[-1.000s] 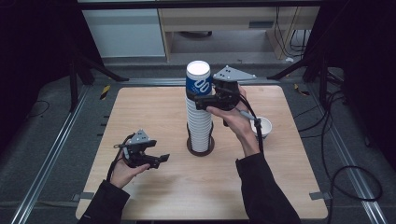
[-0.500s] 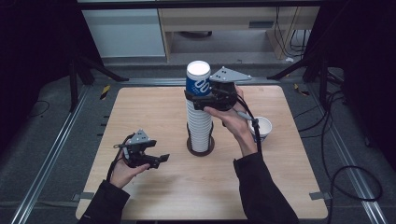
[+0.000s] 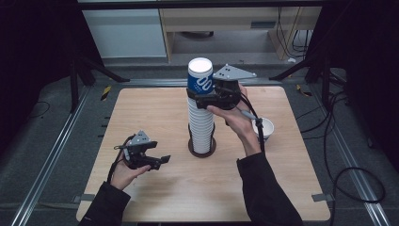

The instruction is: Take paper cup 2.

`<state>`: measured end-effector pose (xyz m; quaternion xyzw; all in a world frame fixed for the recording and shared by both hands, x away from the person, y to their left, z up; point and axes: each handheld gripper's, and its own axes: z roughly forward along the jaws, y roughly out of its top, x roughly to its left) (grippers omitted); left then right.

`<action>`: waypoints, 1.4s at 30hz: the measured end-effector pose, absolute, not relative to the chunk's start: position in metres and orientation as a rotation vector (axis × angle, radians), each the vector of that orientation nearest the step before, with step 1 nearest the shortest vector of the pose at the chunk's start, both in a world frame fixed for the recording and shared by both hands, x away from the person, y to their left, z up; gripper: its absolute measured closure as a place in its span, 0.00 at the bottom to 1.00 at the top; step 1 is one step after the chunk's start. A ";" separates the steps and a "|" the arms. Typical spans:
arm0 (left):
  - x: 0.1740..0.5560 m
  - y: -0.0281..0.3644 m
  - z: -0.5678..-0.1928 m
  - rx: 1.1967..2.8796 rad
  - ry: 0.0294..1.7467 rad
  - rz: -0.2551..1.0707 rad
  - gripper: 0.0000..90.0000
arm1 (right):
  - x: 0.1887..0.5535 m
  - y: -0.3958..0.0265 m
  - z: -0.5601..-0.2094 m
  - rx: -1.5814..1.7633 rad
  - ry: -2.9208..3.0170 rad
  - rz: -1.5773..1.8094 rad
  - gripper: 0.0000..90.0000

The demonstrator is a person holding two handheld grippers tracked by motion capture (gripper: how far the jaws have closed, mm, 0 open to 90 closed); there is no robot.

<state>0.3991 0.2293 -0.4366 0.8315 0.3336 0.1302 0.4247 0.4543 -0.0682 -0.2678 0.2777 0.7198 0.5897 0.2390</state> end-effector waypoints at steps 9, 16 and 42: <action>0.399 0.230 -0.437 2.078 0.837 0.323 0.19 | 0.453 -0.069 -0.260 0.744 1.952 1.630 0.22; 0.399 0.230 -0.436 2.077 0.836 0.327 0.19 | 0.450 -0.070 -0.251 0.736 1.924 1.647 0.23; 0.398 0.232 -0.433 2.065 0.837 0.333 0.19 | 0.441 -0.080 -0.216 0.706 1.823 1.686 0.23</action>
